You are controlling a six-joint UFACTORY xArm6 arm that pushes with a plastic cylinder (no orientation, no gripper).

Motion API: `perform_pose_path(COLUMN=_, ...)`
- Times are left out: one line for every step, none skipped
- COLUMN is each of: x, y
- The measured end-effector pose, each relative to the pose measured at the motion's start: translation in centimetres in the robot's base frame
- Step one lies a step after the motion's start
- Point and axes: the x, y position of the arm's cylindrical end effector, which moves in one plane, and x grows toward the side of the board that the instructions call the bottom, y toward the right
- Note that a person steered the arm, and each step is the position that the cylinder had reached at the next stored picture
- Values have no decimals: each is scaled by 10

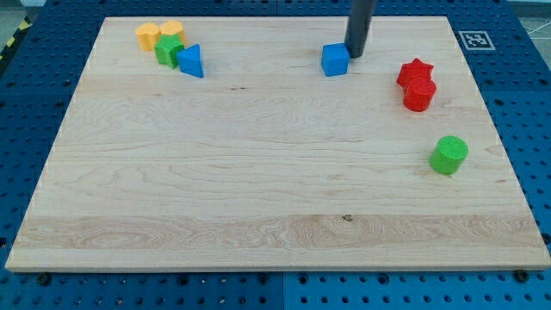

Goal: Slide the blue cube towards left

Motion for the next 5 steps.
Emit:
perform_pose_path(x=0, y=-11)
perform_pose_path(x=27, y=28)
perform_pose_path(x=36, y=45)
perform_pose_path(x=28, y=-1)
perform_pose_path(x=28, y=-20)
